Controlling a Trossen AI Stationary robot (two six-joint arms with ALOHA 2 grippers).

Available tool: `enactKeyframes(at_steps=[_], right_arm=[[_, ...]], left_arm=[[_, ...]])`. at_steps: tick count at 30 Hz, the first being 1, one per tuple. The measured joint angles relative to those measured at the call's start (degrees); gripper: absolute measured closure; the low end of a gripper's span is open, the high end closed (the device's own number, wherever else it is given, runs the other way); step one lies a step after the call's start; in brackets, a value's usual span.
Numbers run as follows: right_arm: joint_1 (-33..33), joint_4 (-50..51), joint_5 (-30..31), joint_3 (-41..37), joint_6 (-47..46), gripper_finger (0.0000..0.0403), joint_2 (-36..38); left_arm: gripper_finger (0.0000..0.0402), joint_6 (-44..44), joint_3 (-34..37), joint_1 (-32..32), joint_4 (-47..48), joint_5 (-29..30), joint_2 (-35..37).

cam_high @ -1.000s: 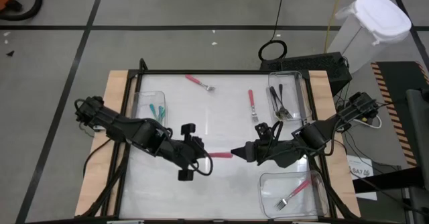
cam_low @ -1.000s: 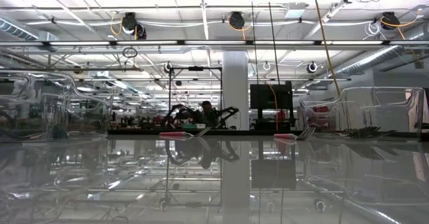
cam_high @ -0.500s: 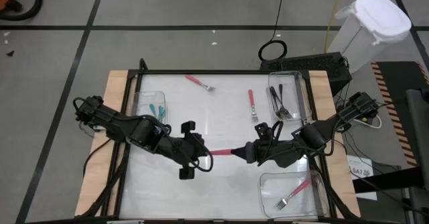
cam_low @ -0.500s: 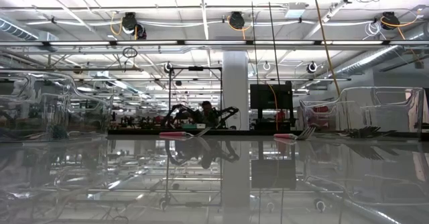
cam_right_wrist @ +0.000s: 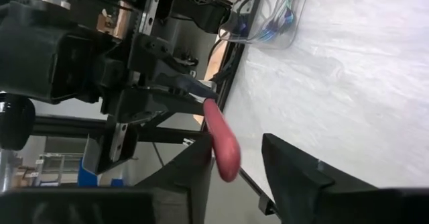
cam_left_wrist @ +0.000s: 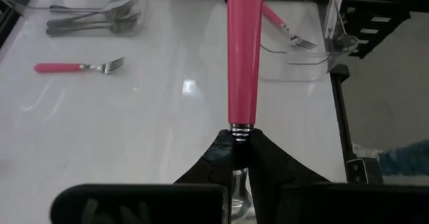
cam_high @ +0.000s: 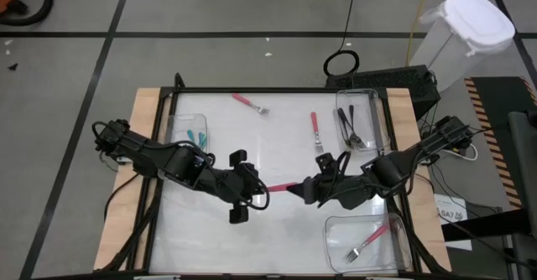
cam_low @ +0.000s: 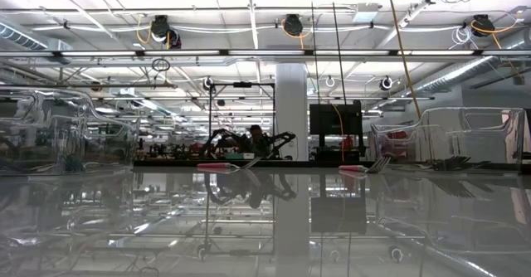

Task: Sort silverware by color (type)
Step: Put the pink fork into the bottom right transparent bin

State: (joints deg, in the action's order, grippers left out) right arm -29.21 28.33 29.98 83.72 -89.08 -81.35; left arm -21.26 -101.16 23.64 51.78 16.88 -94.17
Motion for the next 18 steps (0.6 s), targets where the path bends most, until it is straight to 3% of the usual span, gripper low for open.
enactKeyframes(at_steps=[11, 15, 18], right_arm=[[0.0, -2.4, 0.1, 0.0, 3.3, 0.0366, -0.1], [0.0, -3.3, 0.0, 0.0, 5.0, 0.0374, -0.1], [0.0, -3.5, 0.0, 0.0, 5.8, 0.0374, -0.1]], left_arm=[[0.0382, 1.6, 0.0, 0.0, 0.0, 0.3, 0.0], [0.0378, 1.6, 0.0, 0.0, 0.1, 0.3, 0.0], [0.0346, 0.9, 0.0, 0.0, 0.0, 1.1, 0.0]])
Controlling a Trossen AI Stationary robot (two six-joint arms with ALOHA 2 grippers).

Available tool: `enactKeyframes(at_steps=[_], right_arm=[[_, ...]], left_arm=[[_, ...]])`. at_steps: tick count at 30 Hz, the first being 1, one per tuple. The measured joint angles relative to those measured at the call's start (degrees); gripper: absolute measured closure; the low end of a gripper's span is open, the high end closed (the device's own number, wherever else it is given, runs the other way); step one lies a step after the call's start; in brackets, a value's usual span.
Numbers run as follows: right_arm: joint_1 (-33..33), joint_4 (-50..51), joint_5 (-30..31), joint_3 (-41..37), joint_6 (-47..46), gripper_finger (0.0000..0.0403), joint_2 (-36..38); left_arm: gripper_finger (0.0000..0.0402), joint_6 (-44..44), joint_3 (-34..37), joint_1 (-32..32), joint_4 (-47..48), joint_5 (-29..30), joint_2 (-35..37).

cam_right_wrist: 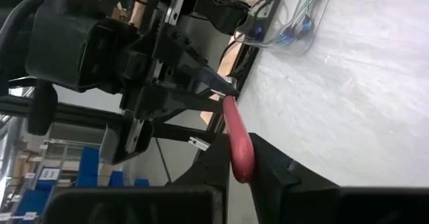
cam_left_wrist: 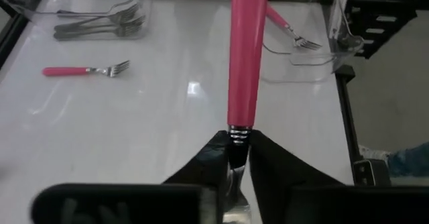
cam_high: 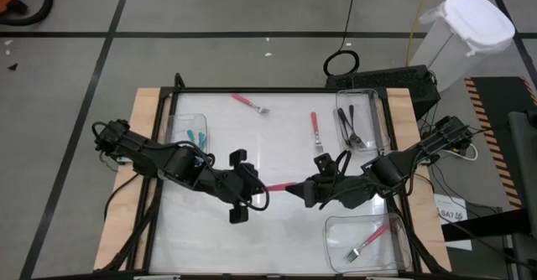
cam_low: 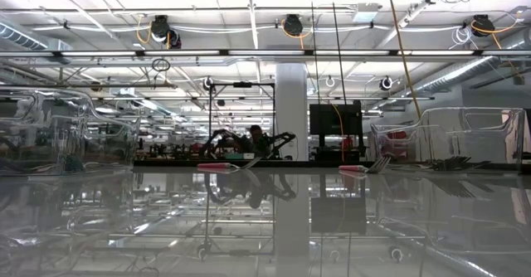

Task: Sort silverware by color (type)
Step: Put the pink fork into the bottom right transparent bin

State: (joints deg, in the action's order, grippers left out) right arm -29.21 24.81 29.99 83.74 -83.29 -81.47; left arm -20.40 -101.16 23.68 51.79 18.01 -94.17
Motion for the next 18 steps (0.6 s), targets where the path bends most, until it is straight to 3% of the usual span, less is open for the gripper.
enactKeyframes(at_steps=[8, 18], right_arm=[[-0.1, 0.5, -1.4, 0.0, 0.1, 0.0374, 0.3], [-0.5, 2.6, -4.9, 0.0, 0.0, 0.0374, 2.7]], left_arm=[[0.0273, -4.8, 0.0, 0.0, -0.2, 0.6, 0.0], [0.0262, -9.9, 0.0, 1.6, 0.0, 0.6, 0.0]])
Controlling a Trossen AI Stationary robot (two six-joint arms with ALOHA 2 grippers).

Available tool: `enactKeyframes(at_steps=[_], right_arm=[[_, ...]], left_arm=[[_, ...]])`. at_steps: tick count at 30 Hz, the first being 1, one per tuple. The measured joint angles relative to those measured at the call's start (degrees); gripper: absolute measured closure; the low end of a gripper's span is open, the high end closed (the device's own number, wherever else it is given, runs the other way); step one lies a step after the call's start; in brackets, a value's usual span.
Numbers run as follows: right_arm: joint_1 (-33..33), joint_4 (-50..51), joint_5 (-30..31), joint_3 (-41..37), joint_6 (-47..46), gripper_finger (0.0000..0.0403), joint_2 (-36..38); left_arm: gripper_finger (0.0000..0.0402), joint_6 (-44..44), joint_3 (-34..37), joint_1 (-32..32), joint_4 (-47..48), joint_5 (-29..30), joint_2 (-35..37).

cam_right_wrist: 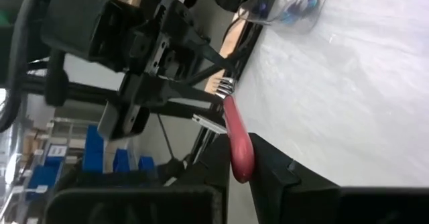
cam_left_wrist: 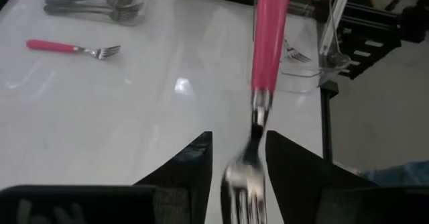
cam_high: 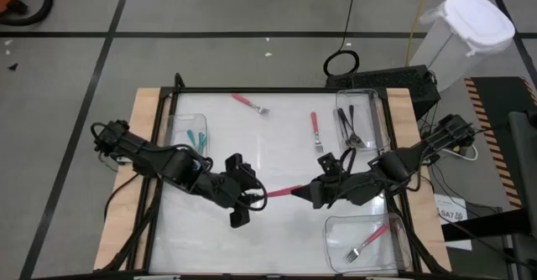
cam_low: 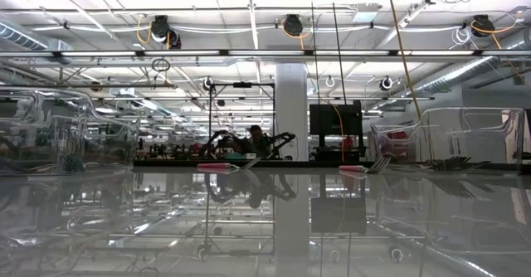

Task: Sort silverware by color (type)
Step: Put the pink fork into the bottom right transparent bin

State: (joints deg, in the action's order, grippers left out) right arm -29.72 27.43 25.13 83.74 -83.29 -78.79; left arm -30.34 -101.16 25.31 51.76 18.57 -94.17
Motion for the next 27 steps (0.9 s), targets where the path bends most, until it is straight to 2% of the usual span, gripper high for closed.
enactKeyframes(at_steps=[10, 19, 27], right_arm=[[-5.8, 8.5, 0.2, 0.0, -0.3, 0.0374, 6.8], [-14.4, 19.1, 2.0, 0.0, -7.9, 0.0375, 8.4], [-21.9, 22.8, 2.0, 0.0, -14.2, 0.0375, 9.7]], left_arm=[[0.0261, -1.1, -5.4, 1.0, 2.7, 0.1, 0.0], [0.0261, 7.1, -13.5, 0.6, 4.3, 1.2, 0.2], [0.0261, 16.9, -17.6, 0.5, 4.6, 1.2, 0.2]])
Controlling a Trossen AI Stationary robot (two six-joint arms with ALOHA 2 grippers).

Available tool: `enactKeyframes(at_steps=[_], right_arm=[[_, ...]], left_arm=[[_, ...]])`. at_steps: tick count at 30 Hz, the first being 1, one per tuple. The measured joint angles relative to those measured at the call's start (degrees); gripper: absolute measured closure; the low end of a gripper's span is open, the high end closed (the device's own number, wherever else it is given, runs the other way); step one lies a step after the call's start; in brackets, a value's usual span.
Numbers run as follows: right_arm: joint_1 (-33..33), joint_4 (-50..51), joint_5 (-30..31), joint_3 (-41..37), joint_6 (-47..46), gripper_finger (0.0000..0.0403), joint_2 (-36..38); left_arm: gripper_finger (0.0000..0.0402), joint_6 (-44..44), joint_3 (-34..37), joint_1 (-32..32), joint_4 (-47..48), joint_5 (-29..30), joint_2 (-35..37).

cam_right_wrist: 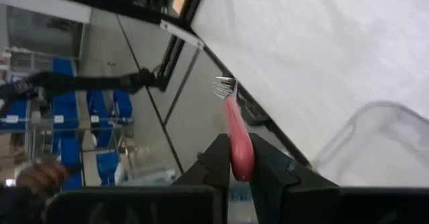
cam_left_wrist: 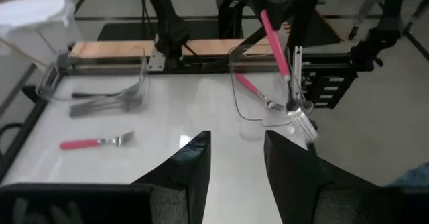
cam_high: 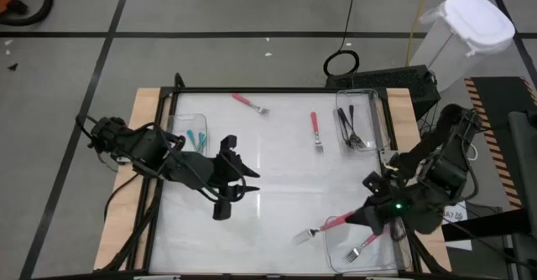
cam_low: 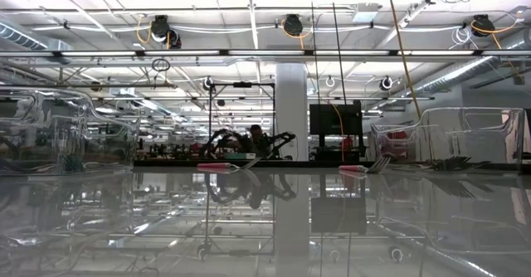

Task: Sort silverware by color (type)
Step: Put the pink fork into the bottom right transparent bin

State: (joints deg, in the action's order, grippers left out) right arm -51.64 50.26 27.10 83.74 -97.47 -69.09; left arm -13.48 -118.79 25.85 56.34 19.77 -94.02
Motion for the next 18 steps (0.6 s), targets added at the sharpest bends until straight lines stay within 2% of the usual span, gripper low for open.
enactKeyframes(at_steps=[9, 15, 18], right_arm=[[-8.5, 8.5, -3.3, 0.0, -9.6, 0.0375, 0.8], [-12.4, 10.4, -3.0, 0.0, -11.6, 0.0375, 0.2], [-14.3, 10.7, -0.9, 0.0, -11.7, 0.0375, -0.6]], left_arm=[[0.0261, 2.6, -0.1, 0.0, 0.0, 0.0, 0.0], [0.0261, 2.8, 0.0, -0.2, 0.0, -0.1, 0.0], [0.0261, 1.5, 0.0, -1.0, 0.0, -0.2, 0.0]])
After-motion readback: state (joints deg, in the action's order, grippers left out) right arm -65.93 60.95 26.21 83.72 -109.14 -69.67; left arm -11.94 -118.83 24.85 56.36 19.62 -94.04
